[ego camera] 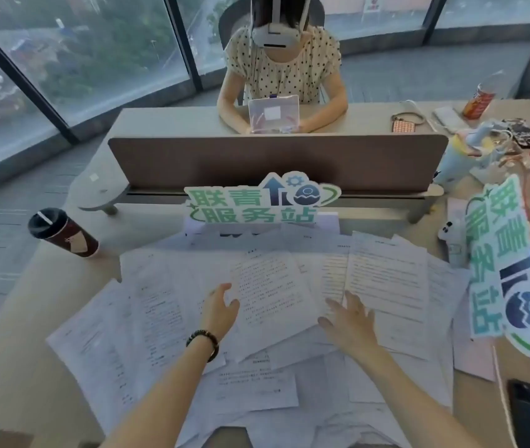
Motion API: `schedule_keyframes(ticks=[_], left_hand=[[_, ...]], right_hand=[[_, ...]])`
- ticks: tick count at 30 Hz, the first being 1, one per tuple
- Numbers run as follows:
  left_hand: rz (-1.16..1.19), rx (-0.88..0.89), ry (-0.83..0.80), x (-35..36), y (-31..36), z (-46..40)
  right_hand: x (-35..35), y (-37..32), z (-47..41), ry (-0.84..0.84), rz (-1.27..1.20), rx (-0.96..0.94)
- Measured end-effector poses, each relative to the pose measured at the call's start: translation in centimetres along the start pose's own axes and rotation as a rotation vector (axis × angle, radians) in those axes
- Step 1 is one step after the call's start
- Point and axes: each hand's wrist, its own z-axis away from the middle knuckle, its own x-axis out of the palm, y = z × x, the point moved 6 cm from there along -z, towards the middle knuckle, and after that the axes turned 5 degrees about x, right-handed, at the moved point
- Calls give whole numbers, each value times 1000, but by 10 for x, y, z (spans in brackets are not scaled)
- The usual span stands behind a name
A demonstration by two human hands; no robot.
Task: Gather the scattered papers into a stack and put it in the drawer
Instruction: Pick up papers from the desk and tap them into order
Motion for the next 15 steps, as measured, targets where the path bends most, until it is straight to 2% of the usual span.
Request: schedule_keyframes(ticks=[2, 4, 7, 15], left_hand=[[42, -119, 0, 7, -16, 0], [188, -282, 35, 12, -34, 5], [344, -453, 108, 15, -48, 4], [336, -562, 157, 15, -68, -7]], right_hand=[[19, 15, -5, -89, 46, 103], [38, 32, -10, -130, 66, 178], [60, 44, -17, -153, 113, 195], [71, 33, -14, -76, 234, 96]])
